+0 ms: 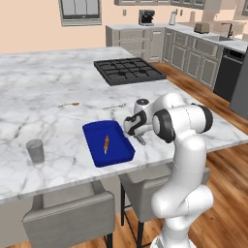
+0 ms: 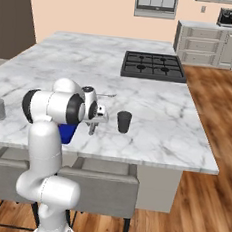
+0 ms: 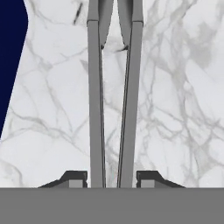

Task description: Take the tongs from the drawer on the right and place them on the dining counter next to the tray containing the kebab skewer.

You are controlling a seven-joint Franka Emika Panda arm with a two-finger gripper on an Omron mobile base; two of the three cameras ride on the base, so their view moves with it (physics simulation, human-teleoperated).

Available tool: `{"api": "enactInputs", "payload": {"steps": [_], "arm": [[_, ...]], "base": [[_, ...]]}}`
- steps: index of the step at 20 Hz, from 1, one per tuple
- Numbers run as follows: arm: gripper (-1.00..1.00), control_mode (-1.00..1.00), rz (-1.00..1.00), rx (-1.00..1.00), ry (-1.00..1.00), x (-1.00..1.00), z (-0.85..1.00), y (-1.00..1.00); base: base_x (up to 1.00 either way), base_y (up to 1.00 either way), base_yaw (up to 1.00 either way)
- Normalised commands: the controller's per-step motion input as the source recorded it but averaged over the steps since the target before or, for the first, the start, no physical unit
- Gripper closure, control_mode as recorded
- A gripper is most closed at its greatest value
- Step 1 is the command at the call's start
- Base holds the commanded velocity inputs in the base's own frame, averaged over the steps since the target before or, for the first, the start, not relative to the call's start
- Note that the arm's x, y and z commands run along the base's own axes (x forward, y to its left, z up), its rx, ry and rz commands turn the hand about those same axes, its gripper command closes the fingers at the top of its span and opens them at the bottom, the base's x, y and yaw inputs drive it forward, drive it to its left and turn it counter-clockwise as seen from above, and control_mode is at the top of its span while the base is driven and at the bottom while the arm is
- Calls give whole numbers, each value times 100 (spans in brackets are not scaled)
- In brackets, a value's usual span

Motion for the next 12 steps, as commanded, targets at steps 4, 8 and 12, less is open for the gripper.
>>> {"api": "enactInputs", "payload": {"steps": [4, 8, 12], "arm": [[100, -100, -2, 0, 0, 0, -16, 0], [100, -100, 0, 0, 0, 0, -17, 0], [-100, -100, 0, 0, -2, 0, -2, 0]], "base": [[0, 0, 0], [0, 0, 0], [0, 0, 0]]}}
